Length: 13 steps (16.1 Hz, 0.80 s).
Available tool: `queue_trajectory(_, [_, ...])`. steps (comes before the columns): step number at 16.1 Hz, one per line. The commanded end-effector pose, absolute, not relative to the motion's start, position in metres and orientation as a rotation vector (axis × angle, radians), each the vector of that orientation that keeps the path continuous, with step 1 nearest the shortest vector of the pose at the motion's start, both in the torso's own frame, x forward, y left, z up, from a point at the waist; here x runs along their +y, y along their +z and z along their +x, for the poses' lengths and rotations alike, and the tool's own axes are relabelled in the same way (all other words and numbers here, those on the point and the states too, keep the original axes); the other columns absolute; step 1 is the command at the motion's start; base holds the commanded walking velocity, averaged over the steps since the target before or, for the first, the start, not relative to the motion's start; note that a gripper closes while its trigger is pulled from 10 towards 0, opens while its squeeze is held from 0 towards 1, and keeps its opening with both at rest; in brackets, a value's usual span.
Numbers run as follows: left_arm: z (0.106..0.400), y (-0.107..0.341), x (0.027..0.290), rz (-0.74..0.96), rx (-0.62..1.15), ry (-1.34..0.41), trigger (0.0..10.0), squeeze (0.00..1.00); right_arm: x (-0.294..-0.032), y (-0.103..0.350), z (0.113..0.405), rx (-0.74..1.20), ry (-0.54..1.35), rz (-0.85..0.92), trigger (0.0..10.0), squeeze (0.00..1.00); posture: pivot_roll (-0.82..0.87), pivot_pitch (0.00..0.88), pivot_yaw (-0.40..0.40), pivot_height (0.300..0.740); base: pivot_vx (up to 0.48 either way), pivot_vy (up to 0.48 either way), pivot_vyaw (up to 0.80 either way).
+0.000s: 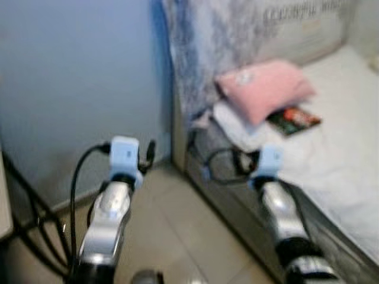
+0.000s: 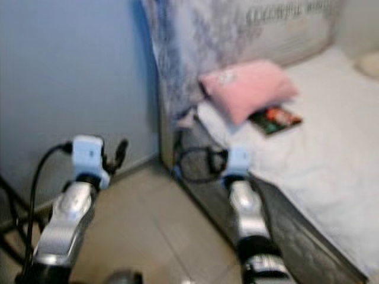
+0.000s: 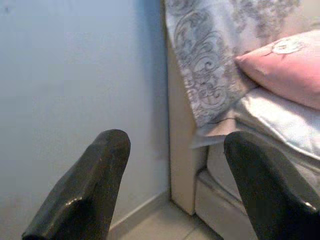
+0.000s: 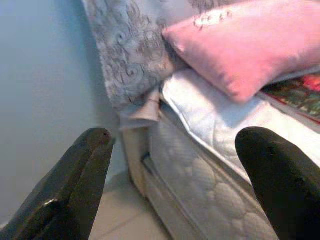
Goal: Clean up the room
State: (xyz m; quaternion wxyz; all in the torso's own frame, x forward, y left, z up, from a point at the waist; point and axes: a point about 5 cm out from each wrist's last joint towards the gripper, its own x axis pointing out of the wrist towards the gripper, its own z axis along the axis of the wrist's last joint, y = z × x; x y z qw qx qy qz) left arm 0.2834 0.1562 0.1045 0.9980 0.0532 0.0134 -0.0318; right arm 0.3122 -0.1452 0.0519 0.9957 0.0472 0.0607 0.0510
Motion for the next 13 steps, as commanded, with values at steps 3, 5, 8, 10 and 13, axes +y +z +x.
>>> queue_trajectory(3, [0.287,0.106,0.164,0.084,0.023,-0.022,10.0,0.00,-0.135,0.059,0.316,0.085,0.134,0.105,10.0,0.00,0.09,0.000,-0.035,0.706,0.121,0.000,0.37])
queue_trajectory(5, [0.287,0.105,0.167,0.085,0.031,0.007,10.0,0.00,-0.137,0.057,0.315,0.091,0.128,0.112,10.0,0.00,0.09,0.000,-0.044,0.706,0.000,0.000,0.50])
queue_trajectory(8, [0.291,0.102,0.180,0.020,0.058,0.112,10.0,0.00,-0.139,0.058,0.317,0.087,0.109,0.127,10.0,0.00,0.10,0.000,-0.050,0.706,0.000,0.000,0.49])
queue_trajectory(10, [0.284,0.094,0.188,0.035,0.098,0.153,10.0,0.00,-0.140,0.059,0.320,0.091,0.100,0.140,10.0,0.00,0.11,0.000,-0.051,0.706,0.000,0.000,0.48])
queue_trajectory(13, [0.280,0.093,0.185,0.060,0.094,0.118,10.0,0.00,-0.139,0.059,0.321,0.094,0.104,0.147,10.0,0.00,0.12,0.000,-0.054,0.714,0.000,0.000,0.48])
